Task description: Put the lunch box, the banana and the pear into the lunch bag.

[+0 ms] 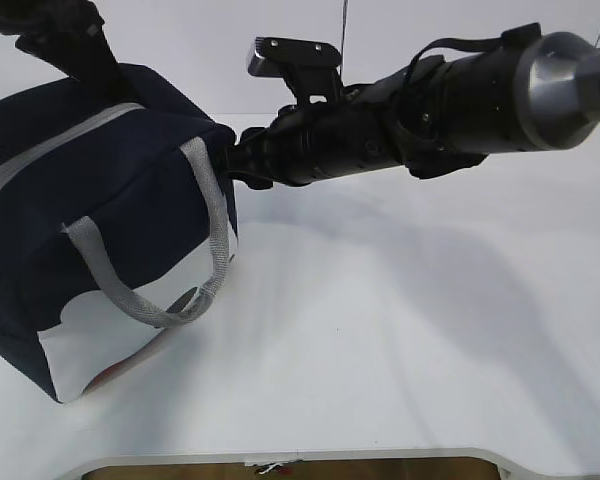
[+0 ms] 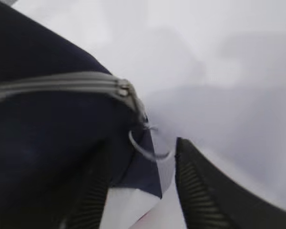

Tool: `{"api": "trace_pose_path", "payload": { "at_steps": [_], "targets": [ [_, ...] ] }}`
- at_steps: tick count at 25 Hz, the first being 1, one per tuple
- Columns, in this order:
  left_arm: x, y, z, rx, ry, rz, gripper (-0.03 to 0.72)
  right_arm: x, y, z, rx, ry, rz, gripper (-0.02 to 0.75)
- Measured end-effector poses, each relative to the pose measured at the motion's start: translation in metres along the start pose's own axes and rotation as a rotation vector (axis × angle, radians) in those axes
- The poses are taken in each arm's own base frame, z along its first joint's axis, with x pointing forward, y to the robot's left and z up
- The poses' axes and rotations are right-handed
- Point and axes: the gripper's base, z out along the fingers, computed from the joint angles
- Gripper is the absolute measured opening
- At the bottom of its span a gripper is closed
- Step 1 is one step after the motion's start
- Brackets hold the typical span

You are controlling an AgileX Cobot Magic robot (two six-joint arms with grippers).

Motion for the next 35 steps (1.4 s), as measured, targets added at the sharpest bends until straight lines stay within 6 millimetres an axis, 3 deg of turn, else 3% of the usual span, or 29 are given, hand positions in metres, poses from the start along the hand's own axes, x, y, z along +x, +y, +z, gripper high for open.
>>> {"api": "trace_pose_path", "payload": {
  "at_steps": [3, 6, 15, 35],
  "targets": [
    [0.0, 0.003, 0.006, -0.005, 0.01, -0.001, 0.015, -0.008, 0.003, -0.008, -0.003, -0.024, -0.031, 0.414],
    [-0.001, 0.006, 0.01, -0.018, 0.021, 0.001, 0.015, -0.016, 0.006, -0.017, -0.012, -0.048, -0.096, 0.432],
    [-0.001, 0.011, 0.021, -0.018, 0.042, -0.003, 0.015, -0.039, 0.02, -0.045, -0.07, -0.109, -0.17, 0.438],
    [0.001, 0.014, 0.021, -0.046, 0.054, -0.037, 0.047, -0.05, 0.048, -0.085, -0.289, -0.111, -0.287, 0.438]
  ]
}}
